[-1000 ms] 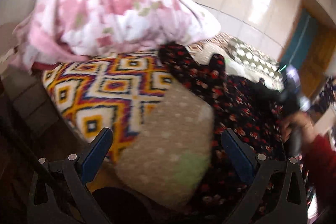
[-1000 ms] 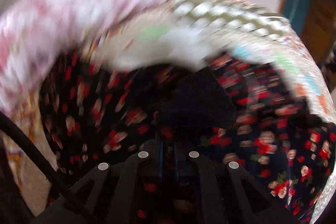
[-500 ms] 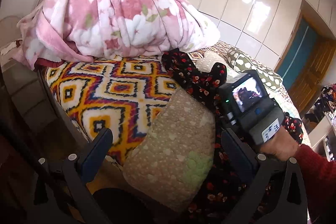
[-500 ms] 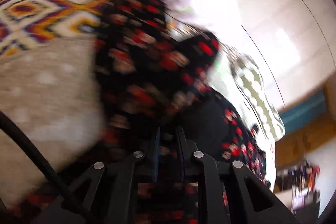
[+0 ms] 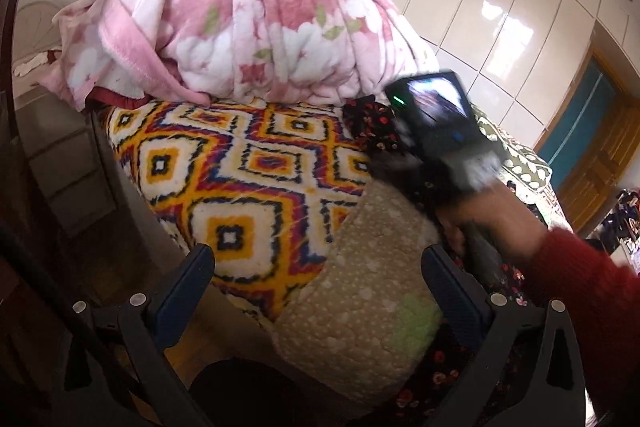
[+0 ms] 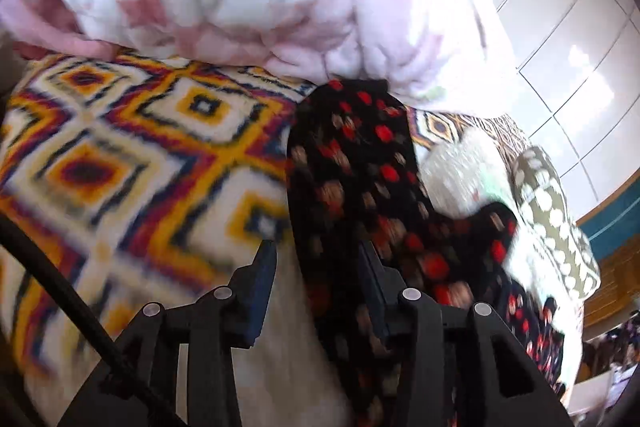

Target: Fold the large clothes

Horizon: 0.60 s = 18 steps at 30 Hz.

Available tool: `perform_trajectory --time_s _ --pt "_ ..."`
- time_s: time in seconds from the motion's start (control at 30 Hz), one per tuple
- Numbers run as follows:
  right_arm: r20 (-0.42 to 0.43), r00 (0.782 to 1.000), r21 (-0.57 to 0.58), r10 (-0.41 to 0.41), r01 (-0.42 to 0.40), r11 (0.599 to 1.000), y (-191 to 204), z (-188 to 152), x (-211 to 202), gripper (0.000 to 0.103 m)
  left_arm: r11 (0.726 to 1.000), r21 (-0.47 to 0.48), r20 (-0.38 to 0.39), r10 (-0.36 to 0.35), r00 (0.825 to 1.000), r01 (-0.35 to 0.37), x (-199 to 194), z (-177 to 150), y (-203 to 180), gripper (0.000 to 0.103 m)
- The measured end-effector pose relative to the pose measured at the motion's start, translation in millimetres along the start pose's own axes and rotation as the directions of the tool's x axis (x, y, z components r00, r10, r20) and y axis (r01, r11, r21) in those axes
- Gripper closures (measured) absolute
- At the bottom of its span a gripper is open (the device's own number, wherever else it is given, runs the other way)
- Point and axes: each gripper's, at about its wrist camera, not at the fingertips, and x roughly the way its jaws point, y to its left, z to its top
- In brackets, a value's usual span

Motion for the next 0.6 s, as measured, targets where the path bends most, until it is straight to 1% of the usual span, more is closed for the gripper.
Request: perform_trajectory --time_s 0.1,0.13,0.17,0.23,0.27,0.3,0.33,0.4,0.47,0.53,0.57,0.6 --pt "-0.039 0.996 0.014 -0.074 0.075 0.997 6 34 37 0.058 1.000 -0.016 -0.011 0.001 1.000 -0.002 4 -4 9 0.000" --pt "-0.053 0.995 0.015 -0.084 0.085 0.996 7 44 49 0.058 1.000 -0.018 -0.015 0.000 1.000 -0.001 5 -4 11 0.000" --pt "-0.077 0.991 0.002 -0.112 0.112 0.994 11 56 65 0.058 1.000 -0.019 -0.020 0.000 1.000 0.000 7 -5 13 0.000" --pt "-0.103 0.979 -0.038 -0.174 0.171 0.985 17 68 86 0.059 1.000 -0.017 -0.029 0.005 1.000 -0.006 10 -7 15 0.000" --pt "-0.108 0.978 -0.040 -0.179 0.176 0.984 18 73 91 0.075 1.000 -0.015 -0.033 0.009 0.999 -0.010 11 -7 15 0.000" --pt "-0.127 0.983 -0.019 -0.136 0.135 0.991 16 76 93 0.096 1.000 -0.015 -0.035 0.011 0.999 -0.012 12 -7 16 0.000" --pt "-0.145 0.982 0.000 -0.119 0.120 0.993 15 77 91 0.096 1.000 -0.015 -0.035 0.012 0.999 -0.012 12 -6 16 0.000" --pt "-0.116 0.989 0.052 -0.097 0.104 0.993 6 78 76 0.097 1.000 -0.016 -0.031 0.009 0.999 -0.010 12 -6 15 0.000" --pt "-0.076 0.997 0.151 -0.027 0.038 0.988 -16 75 47 0.097 1.000 -0.013 -0.025 0.001 1.000 -0.002 10 -5 11 0.000" --pt "-0.018 1.000 0.247 0.024 -0.019 0.969 -45 68 14 0.097 1.000 0.003 -0.017 -0.012 1.000 0.013 5 -4 2 0.000" --pt "0.025 0.998 0.317 0.056 -0.061 0.947 -70 60 -11 0.097 1.000 0.014 -0.005 -0.019 1.000 0.019 0 -4 -4 0.000" --pt "0.053 0.996 0.363 0.072 -0.086 0.928 -89 53 -28 0.097 0.999 0.024 0.003 -0.024 1.000 0.024 -3 -3 -9 0.000"
